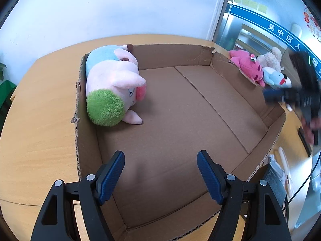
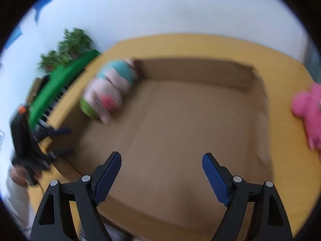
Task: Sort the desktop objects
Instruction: 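Open both grippers and lift them away from the pig, then move both grippers down to the black product box on the table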
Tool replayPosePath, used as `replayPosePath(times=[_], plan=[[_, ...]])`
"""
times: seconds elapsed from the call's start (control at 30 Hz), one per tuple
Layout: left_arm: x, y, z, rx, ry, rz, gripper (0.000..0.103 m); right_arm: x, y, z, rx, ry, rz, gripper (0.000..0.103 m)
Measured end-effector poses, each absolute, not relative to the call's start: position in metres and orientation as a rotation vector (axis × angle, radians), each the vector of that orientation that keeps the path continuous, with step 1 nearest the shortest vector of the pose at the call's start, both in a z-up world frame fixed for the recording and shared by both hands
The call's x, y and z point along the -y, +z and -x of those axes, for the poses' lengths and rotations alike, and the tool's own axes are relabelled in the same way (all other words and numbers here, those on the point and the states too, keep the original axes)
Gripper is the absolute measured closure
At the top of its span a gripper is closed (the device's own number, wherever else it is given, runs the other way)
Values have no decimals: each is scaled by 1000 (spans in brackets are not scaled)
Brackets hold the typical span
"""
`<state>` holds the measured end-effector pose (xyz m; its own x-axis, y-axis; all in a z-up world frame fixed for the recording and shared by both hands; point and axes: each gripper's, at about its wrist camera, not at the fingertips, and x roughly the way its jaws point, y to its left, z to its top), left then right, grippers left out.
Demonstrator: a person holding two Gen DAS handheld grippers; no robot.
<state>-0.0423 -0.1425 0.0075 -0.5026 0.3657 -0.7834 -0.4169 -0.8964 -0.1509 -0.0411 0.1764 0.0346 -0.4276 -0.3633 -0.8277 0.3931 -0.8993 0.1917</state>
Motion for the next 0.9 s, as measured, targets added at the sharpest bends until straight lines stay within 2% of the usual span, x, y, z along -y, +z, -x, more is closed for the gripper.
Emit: replayPosePath(times=[0.17, 0.47, 0.57, 0.7, 0.73, 0.8, 0.9], plan=[[144, 9, 40, -67, 2388, 1232, 30, -223, -6, -1, -45, -2348, -1517, 20], [145, 8, 24, -74, 2441, 1240, 30, -229, -4, -37, -6, -2385, -1421, 20], [153, 17, 15, -8, 2480, 1230, 30, -228, 12, -47, -5, -2427, -1331, 20], [163, 59, -17, 48, 2570, 1107, 29, -228, 57, -77, -61, -2462, -1131, 20], [163, 70, -28, 45, 2587, 1069, 27, -228, 66, -86, -71, -2471, -1089, 19], [161, 88, -53, 41, 2620, 994, 13, -229, 81, -106, -73, -2477, -1008, 19], [153, 104, -95, -6, 2665, 886, 3, -234, 88, -138, -73, -2495, -908, 13]])
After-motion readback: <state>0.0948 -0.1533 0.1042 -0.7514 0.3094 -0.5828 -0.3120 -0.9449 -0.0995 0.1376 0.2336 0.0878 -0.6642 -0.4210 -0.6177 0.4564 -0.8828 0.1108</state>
